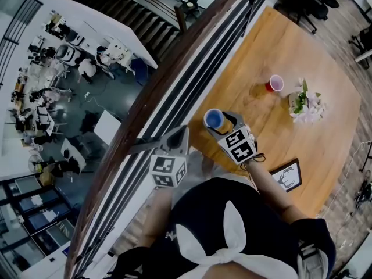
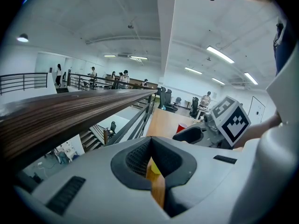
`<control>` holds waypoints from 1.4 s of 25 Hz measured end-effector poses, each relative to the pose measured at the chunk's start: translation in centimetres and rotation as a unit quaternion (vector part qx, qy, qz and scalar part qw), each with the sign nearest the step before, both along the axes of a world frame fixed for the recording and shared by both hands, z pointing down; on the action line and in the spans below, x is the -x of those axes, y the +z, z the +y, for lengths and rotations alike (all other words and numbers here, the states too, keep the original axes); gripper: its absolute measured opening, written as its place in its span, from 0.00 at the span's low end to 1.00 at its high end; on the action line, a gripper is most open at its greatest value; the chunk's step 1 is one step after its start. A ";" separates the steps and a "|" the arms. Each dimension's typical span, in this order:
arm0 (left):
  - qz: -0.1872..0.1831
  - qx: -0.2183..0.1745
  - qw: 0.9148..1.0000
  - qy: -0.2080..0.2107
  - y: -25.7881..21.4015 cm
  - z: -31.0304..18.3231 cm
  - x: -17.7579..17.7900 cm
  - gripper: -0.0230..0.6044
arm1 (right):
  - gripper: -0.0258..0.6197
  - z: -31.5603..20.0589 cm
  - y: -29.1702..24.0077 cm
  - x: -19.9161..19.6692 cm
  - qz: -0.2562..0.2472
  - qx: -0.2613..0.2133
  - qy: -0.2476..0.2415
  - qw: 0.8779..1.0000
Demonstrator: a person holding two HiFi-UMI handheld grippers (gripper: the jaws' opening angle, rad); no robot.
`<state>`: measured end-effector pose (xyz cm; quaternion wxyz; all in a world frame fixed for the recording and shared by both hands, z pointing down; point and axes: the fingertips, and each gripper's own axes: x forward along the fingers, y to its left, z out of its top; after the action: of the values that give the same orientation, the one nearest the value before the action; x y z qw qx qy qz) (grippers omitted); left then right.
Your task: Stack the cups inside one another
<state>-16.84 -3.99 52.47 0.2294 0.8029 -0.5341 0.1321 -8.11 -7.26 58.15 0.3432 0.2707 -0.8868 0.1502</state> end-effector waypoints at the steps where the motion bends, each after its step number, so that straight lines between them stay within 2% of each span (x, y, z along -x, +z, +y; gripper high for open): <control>1: 0.000 0.000 1.000 0.000 0.1 0.0 0.0 0.06 | 0.52 0.0 0.1 0.0 0.000 0.001 0.000 1.000; 14: -0.002 0.001 1.000 -0.001 0.2 -0.3 -0.2 0.06 | 0.55 0.0 0.2 0.1 -0.006 0.008 -0.007 1.000; 24: -0.005 0.002 1.000 0.004 -0.2 -0.9 0.0 0.06 | 0.55 -1.9 -0.5 -1.3 -0.008 -0.010 0.020 1.000; 29: -0.006 0.001 1.000 0.011 1.0 -1.3 -0.7 0.06 | 0.55 -4.8 0.0 -4.9 -0.004 -0.022 0.068 0.997; 35: -0.009 0.002 1.000 0.027 -0.1 -2.0 -1.4 0.06 | 0.55 -9.4 -3.3 -10.4 0.002 -0.057 0.137 0.989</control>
<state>-15.45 -6.02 52.33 0.2227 0.8151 -0.5143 0.1466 2.28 -16.67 54.83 0.3051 0.4096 -0.8475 0.1444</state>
